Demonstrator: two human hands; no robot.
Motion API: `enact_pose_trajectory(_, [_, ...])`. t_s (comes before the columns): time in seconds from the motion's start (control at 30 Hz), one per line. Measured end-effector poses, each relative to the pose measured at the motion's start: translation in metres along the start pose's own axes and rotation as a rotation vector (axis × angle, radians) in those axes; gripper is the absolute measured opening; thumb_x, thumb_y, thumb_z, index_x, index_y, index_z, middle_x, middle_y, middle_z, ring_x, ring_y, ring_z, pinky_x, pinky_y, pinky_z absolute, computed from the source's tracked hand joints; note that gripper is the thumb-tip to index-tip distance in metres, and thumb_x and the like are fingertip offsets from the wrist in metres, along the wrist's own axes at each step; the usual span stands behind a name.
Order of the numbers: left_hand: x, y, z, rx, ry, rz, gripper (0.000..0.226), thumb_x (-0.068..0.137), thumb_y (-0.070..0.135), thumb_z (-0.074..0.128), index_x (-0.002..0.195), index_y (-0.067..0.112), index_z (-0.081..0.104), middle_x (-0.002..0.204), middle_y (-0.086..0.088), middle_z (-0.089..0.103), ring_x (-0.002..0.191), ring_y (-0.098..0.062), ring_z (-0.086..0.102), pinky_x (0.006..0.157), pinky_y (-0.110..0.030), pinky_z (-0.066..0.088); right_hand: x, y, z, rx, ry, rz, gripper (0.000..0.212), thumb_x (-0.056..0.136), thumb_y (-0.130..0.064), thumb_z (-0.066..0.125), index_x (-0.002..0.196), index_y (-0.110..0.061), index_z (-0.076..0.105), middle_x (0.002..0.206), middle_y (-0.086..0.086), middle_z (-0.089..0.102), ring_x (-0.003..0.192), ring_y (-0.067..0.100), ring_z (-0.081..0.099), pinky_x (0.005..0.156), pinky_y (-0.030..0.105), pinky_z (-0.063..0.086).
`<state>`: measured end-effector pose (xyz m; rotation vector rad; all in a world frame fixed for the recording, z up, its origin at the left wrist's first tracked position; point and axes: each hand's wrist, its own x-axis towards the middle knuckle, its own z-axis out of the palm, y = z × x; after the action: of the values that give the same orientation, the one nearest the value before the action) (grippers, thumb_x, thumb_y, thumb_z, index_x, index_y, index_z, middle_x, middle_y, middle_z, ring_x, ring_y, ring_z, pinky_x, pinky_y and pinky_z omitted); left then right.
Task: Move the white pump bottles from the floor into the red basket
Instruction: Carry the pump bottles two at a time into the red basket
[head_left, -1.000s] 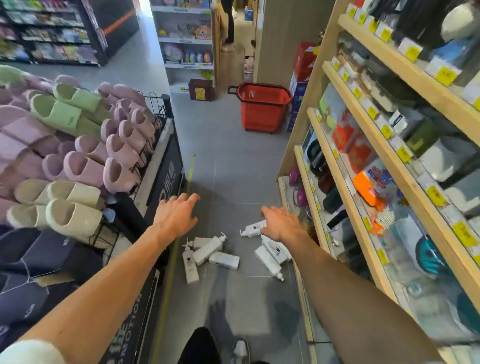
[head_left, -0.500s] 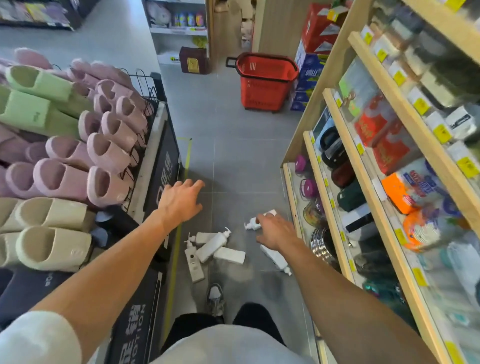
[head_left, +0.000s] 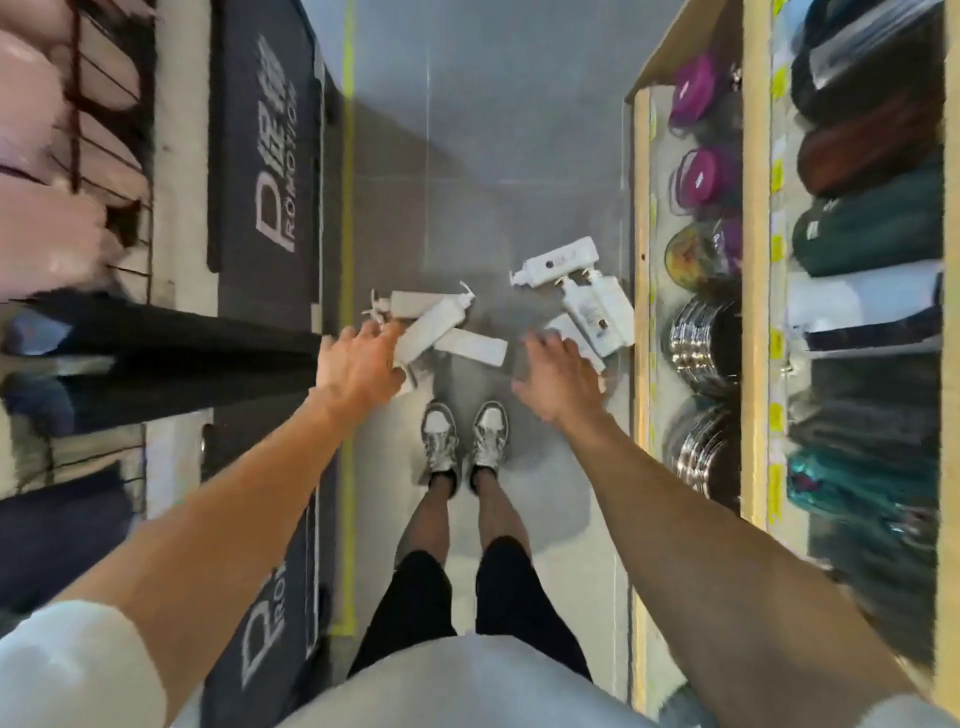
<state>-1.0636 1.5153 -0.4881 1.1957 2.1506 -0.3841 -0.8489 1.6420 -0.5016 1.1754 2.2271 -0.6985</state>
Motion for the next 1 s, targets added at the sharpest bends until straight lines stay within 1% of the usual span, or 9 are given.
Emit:
enact_pose_trajectory(0.07, [0.035,-0.004,0.034,-0.029,-0.048,-0.039,0.061,0.093,0.032,0.059,0.150,0.025,0.036,0.144,-0.009,0.050,0.128,-0.038,0.050,0.104,-0.050,0.037,0.034,0.007,0.036,0.015,-0.048,0.022,0.065,0.093,-0.037,0.066,0.150,-0.022,0.040,0.152,0.010,0.040,0.138,0.036,0.038,0.109,0.050,0.041])
enact_pose_trajectory(0.17, [0.093,-0.007,0.089,-0.072,-0.091,-0.090,0.057,0.093,0.033,0.060,0.146,0.026,0.039,0.138,-0.012,0.054,0.124,-0.037,0.053,0.104,-0.049,0.037,0.090,0.018,0.098,0.039,-0.102,0.045,0.058,0.093,-0.035,0.065,0.146,-0.021,0.044,0.144,0.010,0.046,0.134,0.036,0.040,0.106,0.049,0.042])
enact_pose_trajectory(0.33, [0.217,-0.008,0.204,-0.092,-0.072,-0.091,0.059,0.092,0.032,0.064,0.145,0.017,0.041,0.139,-0.015,0.049,0.122,-0.041,0.050,0.096,-0.049,0.040,0.208,0.037,0.221,0.019,-0.146,0.035,0.060,0.092,-0.036,0.067,0.145,-0.018,0.044,0.140,0.011,0.047,0.132,0.034,0.042,0.102,0.049,0.044])
enact_pose_trajectory(0.47, [0.316,-0.010,0.298,-0.158,-0.027,-0.118,0.070,0.089,0.041,0.065,0.147,0.014,0.038,0.147,-0.019,0.039,0.128,-0.040,0.041,0.101,-0.051,0.037,0.302,0.046,0.312,-0.036,-0.138,-0.021,0.064,0.092,-0.035,0.069,0.146,-0.015,0.042,0.142,0.012,0.045,0.132,0.034,0.043,0.105,0.049,0.043])
enact_pose_trajectory(0.6, [0.385,-0.014,0.369,-0.163,0.021,-0.181,0.095,0.083,0.046,0.074,0.156,0.015,0.021,0.155,-0.018,0.030,0.139,-0.040,0.034,0.108,-0.052,0.035,0.383,0.052,0.384,-0.088,-0.087,-0.062,0.078,0.087,-0.034,0.074,0.151,-0.011,0.036,0.148,0.015,0.043,0.135,0.036,0.043,0.110,0.050,0.037])
enact_pose_trajectory(0.67, [0.407,-0.018,0.389,-0.160,0.069,-0.193,0.104,0.077,0.047,0.079,0.156,0.014,0.020,0.151,-0.019,0.036,0.135,-0.040,0.039,0.105,-0.050,0.037,0.414,0.052,0.413,-0.119,-0.036,-0.072,0.083,0.081,-0.032,0.080,0.150,-0.009,0.039,0.144,0.015,0.047,0.131,0.036,0.046,0.109,0.050,0.038])
enact_pose_trajectory(0.7, [0.415,-0.020,0.395,-0.153,0.114,-0.188,0.103,0.073,0.045,0.083,0.153,0.013,0.026,0.145,-0.019,0.042,0.129,-0.040,0.045,0.101,-0.049,0.040,0.427,0.053,0.424,-0.151,-0.005,-0.072,0.084,0.076,-0.030,0.083,0.147,-0.010,0.043,0.138,0.014,0.052,0.126,0.035,0.049,0.108,0.050,0.040])
enact_pose_trajectory(0.83, [0.427,-0.025,0.401,-0.214,0.258,-0.113,0.088,0.060,0.035,0.089,0.132,0.006,0.048,0.117,-0.018,0.060,0.098,-0.041,0.060,0.075,-0.044,0.049,0.455,0.056,0.435,-0.230,0.006,-0.072,0.081,0.067,-0.035,0.087,0.137,-0.012,0.051,0.122,0.012,0.059,0.108,0.034,0.057,0.094,0.046,0.043])
enact_pose_trajectory(1.0, [0.395,-0.028,0.359,-0.348,0.273,-0.140,0.072,0.071,0.043,0.083,0.126,0.010,0.050,0.116,-0.013,0.061,0.099,-0.039,0.061,0.067,-0.041,0.043,0.426,0.059,0.392,-0.119,-0.099,0.008,0.073,0.077,-0.036,0.082,0.136,-0.014,0.045,0.130,0.011,0.057,0.116,0.034,0.056,0.092,0.045,0.045])
